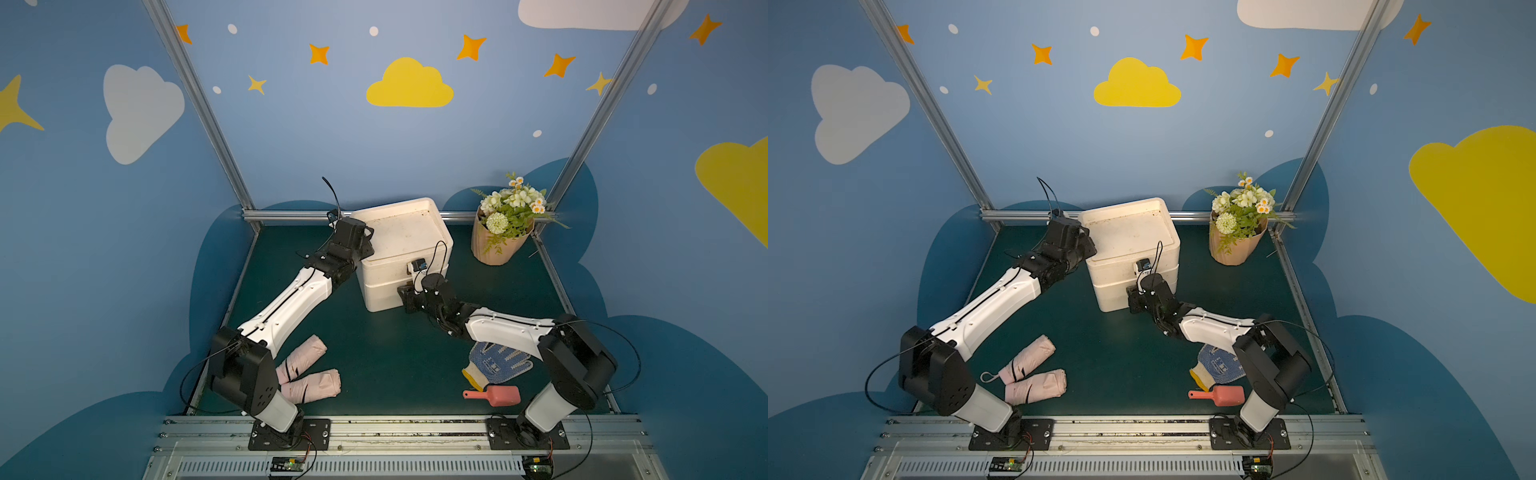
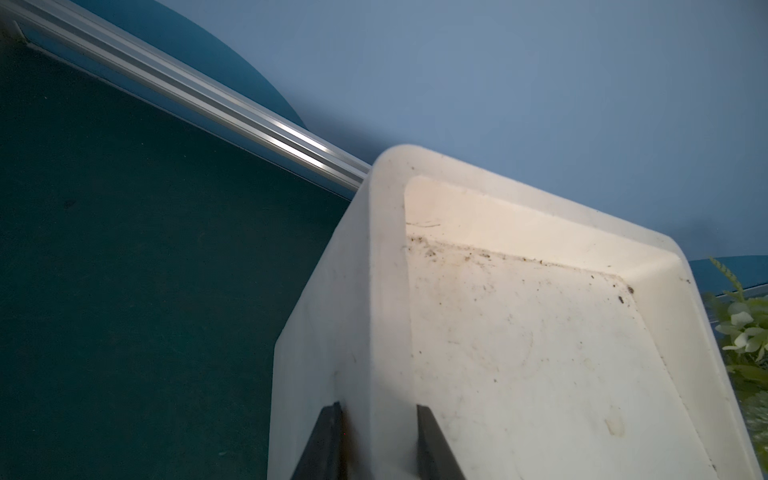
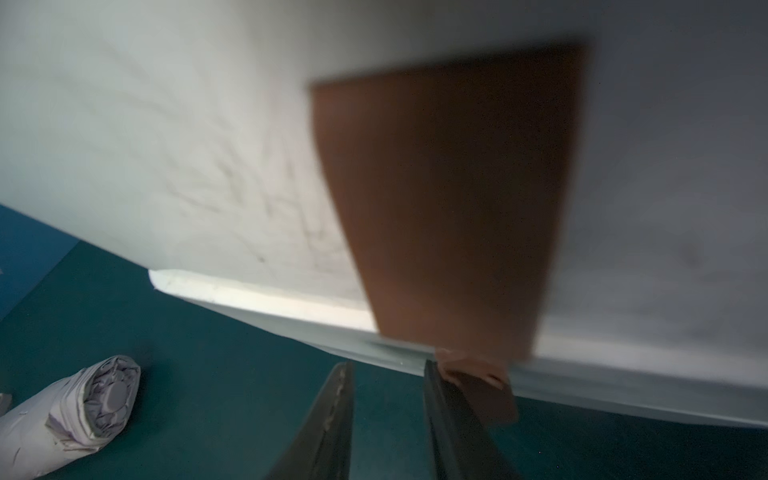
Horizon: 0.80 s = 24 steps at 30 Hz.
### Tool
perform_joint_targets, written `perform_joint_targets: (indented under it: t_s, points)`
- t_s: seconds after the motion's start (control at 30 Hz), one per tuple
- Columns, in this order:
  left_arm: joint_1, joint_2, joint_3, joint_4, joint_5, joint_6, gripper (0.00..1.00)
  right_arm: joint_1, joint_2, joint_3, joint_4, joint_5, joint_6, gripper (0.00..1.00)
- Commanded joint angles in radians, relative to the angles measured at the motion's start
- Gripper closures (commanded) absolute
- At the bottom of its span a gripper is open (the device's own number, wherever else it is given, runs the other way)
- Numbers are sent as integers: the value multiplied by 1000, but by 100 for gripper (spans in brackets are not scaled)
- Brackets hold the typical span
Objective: Place the umbrella in the drawer by color
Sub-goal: Close the drawer in the storage box.
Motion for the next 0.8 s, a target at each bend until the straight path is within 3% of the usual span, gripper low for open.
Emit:
perform_joint_targets:
  t_s: [0.0, 0.4, 0.5, 0.63, 0.77]
  points:
    - [-58, 8, -41, -121, 395, -38, 97, -38, 37, 33, 285, 10, -30, 66]
    - [-54, -46, -79, -125, 284, -112, 97, -9, -48, -129, 399, 39, 5, 64]
    - [-49, -51, -78, -145, 240, -118, 97, 1, -110, -153, 302, 11, 83, 63]
    - [-49, -61, -78, -164, 194, -138, 96, 8, -169, -144, 39, -59, 111, 62]
    - [-49, -70, -79, -178, 163, -176, 96, 11, -205, -233, 67, -60, 138, 63]
